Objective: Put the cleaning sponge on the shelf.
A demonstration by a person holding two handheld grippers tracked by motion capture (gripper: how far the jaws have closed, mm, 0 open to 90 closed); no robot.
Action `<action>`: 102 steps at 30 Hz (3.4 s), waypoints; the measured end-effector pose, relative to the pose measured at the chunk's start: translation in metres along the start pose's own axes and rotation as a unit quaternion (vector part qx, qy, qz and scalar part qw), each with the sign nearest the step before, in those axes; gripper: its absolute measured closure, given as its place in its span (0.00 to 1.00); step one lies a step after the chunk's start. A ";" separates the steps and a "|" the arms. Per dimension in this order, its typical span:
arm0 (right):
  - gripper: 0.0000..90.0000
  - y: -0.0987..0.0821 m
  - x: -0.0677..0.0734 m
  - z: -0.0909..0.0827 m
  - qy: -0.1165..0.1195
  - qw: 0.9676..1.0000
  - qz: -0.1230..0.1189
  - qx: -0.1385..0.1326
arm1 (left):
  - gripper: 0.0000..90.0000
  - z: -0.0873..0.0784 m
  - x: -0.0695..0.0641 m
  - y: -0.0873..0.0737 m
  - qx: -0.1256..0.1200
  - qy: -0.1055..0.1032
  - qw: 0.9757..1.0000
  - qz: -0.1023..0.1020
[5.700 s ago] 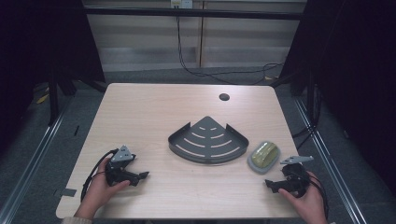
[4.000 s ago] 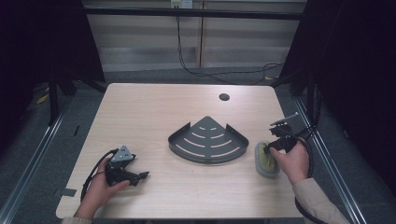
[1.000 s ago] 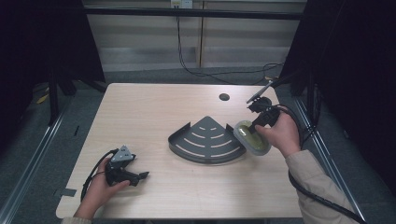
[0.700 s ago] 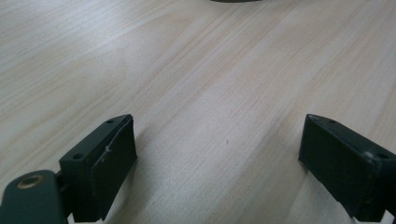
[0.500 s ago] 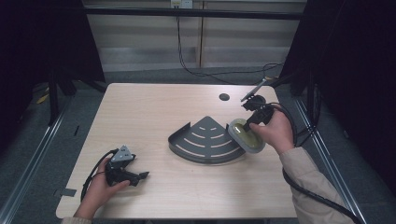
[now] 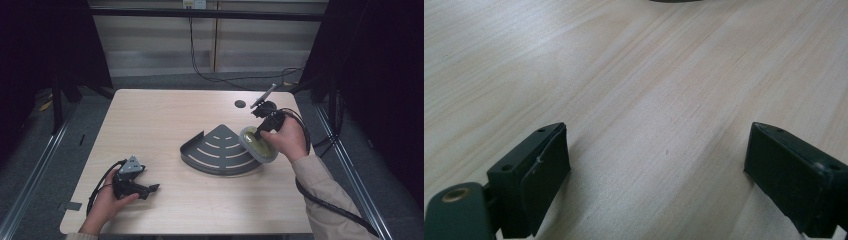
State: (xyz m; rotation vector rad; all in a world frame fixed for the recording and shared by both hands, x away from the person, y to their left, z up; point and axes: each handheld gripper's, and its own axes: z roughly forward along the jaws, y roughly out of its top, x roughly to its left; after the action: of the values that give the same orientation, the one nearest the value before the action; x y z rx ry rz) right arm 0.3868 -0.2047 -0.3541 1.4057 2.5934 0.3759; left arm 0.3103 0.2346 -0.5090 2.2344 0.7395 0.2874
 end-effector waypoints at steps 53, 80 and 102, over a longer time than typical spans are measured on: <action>0.79 0.030 0.013 0.029 0.018 1.000 -0.022 0.003 | 0.11 0.000 0.000 0.000 0.000 0.000 1.000 0.000; 0.79 0.029 0.013 0.048 0.027 0.999 -0.029 0.011 | 0.11 0.000 0.000 0.000 0.000 0.000 1.000 0.000; 0.79 0.021 0.007 0.061 0.025 0.999 -0.032 0.021 | 0.11 0.000 0.000 0.000 -0.001 -0.001 1.000 -0.003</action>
State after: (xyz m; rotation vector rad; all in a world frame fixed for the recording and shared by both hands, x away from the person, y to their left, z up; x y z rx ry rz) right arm 0.4164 -0.1792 -0.4065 1.3379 2.6947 0.3554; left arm 0.3100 0.2344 -0.5092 2.2309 0.7437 0.2831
